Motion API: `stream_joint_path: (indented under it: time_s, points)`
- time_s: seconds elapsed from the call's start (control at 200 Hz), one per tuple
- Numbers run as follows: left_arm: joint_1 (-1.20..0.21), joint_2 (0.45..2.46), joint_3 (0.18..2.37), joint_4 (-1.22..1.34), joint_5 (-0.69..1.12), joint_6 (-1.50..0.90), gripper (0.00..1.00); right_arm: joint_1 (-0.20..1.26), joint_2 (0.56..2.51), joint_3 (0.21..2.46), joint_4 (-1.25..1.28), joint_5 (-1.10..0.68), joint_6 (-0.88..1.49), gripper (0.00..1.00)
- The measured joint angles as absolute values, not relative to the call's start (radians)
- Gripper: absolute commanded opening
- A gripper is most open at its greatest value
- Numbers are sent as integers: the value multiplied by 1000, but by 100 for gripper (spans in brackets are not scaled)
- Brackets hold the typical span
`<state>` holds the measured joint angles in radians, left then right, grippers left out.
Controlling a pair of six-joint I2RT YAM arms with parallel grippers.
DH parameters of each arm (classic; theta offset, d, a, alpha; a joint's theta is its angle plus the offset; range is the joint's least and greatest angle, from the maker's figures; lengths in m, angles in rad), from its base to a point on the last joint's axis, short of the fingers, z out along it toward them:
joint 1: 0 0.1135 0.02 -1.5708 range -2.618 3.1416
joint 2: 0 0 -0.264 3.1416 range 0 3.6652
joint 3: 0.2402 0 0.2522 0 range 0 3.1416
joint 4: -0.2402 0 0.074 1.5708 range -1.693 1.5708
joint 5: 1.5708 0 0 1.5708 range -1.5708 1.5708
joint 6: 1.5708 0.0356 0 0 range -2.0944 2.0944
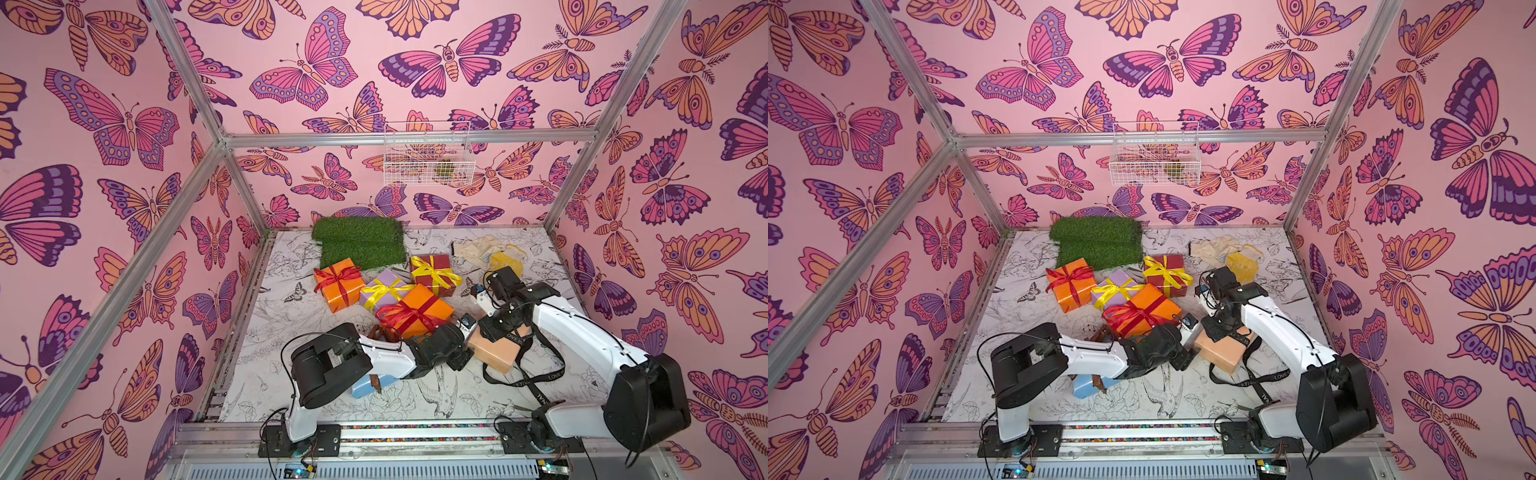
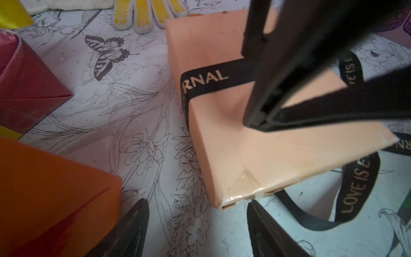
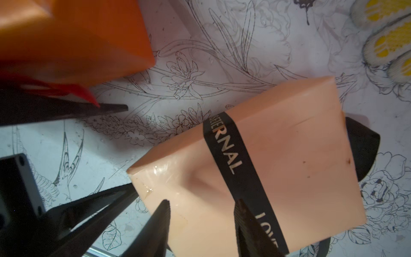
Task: Untie the ribbon bows on the gift boxes
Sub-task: Pull the ribbon from the gift box.
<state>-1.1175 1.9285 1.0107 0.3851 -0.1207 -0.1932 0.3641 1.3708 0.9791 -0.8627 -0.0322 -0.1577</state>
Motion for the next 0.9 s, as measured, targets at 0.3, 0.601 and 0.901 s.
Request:
stream_joint_path:
  time_s: [0.3,0.601,0.901]
  points:
    - [-1100,1929,1028,396,-104,-211,72,366,1346,948,-799,34,-137,44]
    - [-1100,1885,1039,387,-84,-249,73,287,1348,946,-762,33,-102,39]
    - [-1102,1909,1140,385,-68,-279,72,271,1383,941,-744,4,-101,38]
